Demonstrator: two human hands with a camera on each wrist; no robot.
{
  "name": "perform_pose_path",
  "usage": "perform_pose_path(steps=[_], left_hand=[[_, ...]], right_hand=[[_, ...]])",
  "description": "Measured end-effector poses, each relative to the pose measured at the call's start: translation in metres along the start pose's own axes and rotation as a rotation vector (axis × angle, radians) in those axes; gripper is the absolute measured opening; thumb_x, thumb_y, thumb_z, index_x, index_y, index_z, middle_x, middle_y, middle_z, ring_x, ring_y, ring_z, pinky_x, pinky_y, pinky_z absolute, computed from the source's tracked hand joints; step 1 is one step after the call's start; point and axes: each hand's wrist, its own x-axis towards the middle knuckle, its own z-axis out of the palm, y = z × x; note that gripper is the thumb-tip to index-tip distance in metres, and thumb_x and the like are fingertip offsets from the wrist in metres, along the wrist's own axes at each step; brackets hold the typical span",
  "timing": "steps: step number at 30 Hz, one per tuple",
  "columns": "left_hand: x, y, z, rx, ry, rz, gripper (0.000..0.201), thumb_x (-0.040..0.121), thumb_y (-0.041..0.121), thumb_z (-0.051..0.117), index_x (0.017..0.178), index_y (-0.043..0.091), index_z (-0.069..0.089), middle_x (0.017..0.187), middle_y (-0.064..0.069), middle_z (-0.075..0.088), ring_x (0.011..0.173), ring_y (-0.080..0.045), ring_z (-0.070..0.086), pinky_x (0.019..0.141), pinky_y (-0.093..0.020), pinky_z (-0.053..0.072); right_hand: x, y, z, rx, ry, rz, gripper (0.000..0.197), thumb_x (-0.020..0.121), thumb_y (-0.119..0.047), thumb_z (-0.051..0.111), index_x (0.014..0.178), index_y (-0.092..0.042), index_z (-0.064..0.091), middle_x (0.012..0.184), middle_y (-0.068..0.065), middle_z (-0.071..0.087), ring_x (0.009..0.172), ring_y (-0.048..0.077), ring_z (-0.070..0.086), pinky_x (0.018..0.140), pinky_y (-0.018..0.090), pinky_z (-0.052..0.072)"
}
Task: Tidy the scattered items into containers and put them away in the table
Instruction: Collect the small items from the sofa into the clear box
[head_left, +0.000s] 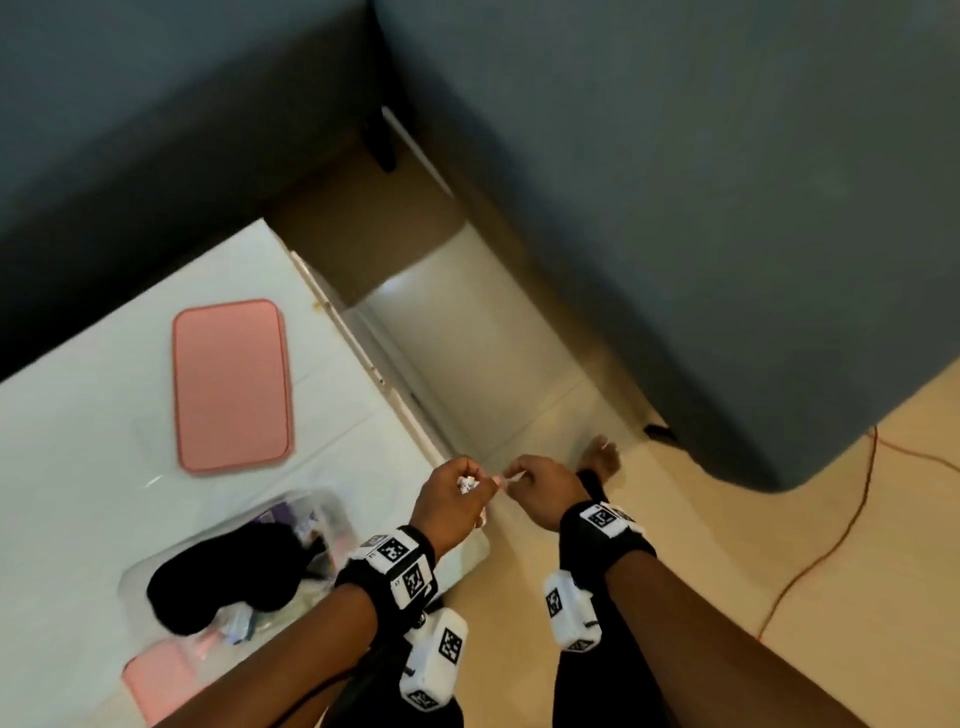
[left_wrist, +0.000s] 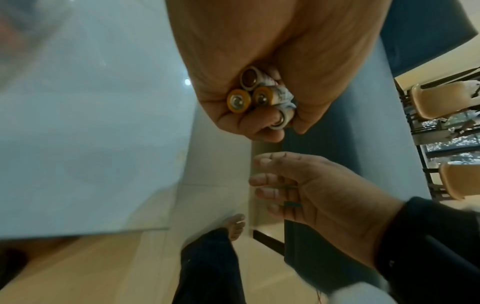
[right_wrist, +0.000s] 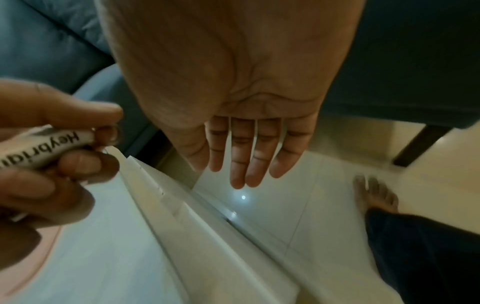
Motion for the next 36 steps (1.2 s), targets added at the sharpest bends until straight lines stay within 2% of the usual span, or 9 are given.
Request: perform_pose_path(steps=[3,7,10,14,18,23,27,31,36], left_hand=[[0.036,0.052,0.019,-0.028,0.097,-0.015,0.019,0.086,0.025,0.069,0.081,0.012,0.056,0.058,0.001,0.053,0.047,-0.019,0.052,0.039,-0.017,0.034],[0.093,0.131,0.051,-0.077,0.175,-0.007,0.018,0.087,0.017,0.069,0.082,0.005,0.056,0.056,-0.005,0.051,0.049,-0.022,0.050,0.037,-0.016,0.035],[0.130,0.195,0.069,-0.101,0.165,0.032,0.017,0.088,0.016,0.067,0.079,0.011,0.054,0.056,-0.006,0.050,0.046,-0.021,0.049,0.036,-0.016,0.031],[0.176,0.279,0.079,-0.142,0.142,0.113,0.020,0.089,0.013,0.066,0.075,0.012,0.052,0.055,-0.005,0.048,0.047,-0.020,0.049,0.035,-0.015,0.032],[0.217,0.346,0.068,-0.203,0.142,0.131,0.020,0.089,0.018,0.066,0.075,0.017,0.053,0.058,-0.003,0.050,0.048,-0.017,0.053,0.037,-0.018,0.037],[0.279,0.411,0.028,-0.317,0.117,0.087,0.017,0.089,0.019,0.066,0.079,0.015,0.053,0.055,-0.005,0.048,0.042,-0.013,0.053,0.038,-0.018,0.039],[0.342,0.447,-0.028,-0.319,0.073,0.068,0.019,0.089,0.019,0.066,0.077,0.016,0.051,0.056,-0.006,0.049,0.041,-0.013,0.053,0.039,-0.019,0.041],[0.387,0.481,-0.097,-0.279,0.054,0.071,0.019,0.089,0.019,0.066,0.077,0.016,0.052,0.054,-0.004,0.047,0.042,-0.013,0.053,0.038,-0.019,0.040],[0.438,0.531,-0.176,-0.245,0.060,0.086,0.021,0.090,0.027,0.065,0.074,0.017,0.055,0.056,-0.002,0.048,0.046,-0.014,0.054,0.041,-0.019,0.041]], right_hand=[[0.020,-0.005,-0.081,-0.046,0.075,-0.117,0.019,0.087,-0.027,0.058,0.105,-0.029,0.066,0.094,-0.007,0.065,0.094,0.016,0.062,0.084,0.027,0.048],[0.054,-0.008,-0.200,-0.086,0.314,-0.272,0.025,0.086,-0.024,0.062,0.111,-0.024,0.066,0.107,0.000,0.065,0.101,0.022,0.060,0.090,0.031,0.046],[0.082,-0.014,-0.277,-0.148,0.445,-0.300,0.028,0.087,-0.028,0.062,0.114,-0.023,0.065,0.115,0.005,0.060,0.106,0.029,0.054,0.094,0.034,0.042],[0.121,-0.028,-0.354,-0.226,0.477,-0.282,0.034,0.085,-0.028,0.065,0.118,-0.020,0.064,0.120,0.006,0.055,0.108,0.031,0.051,0.096,0.034,0.041],[0.160,-0.057,-0.395,-0.305,0.444,-0.253,0.038,0.085,-0.031,0.065,0.122,-0.021,0.061,0.125,0.005,0.050,0.112,0.029,0.048,0.097,0.035,0.042],[0.218,-0.119,-0.427,-0.323,0.472,-0.271,0.036,0.087,-0.035,0.063,0.122,-0.026,0.060,0.119,0.002,0.049,0.110,0.024,0.048,0.094,0.034,0.045],[0.277,-0.185,-0.454,-0.308,0.528,-0.253,0.034,0.088,-0.034,0.062,0.121,-0.027,0.060,0.115,0.002,0.048,0.107,0.024,0.048,0.092,0.033,0.044],[0.331,-0.251,-0.487,-0.231,0.565,-0.196,0.033,0.086,-0.032,0.066,0.118,-0.026,0.063,0.111,0.005,0.050,0.105,0.029,0.052,0.094,0.036,0.045],[0.396,-0.325,-0.534,-0.194,0.579,-0.205,0.034,0.082,-0.029,0.071,0.115,-0.023,0.066,0.109,0.009,0.055,0.102,0.035,0.057,0.096,0.039,0.046]])
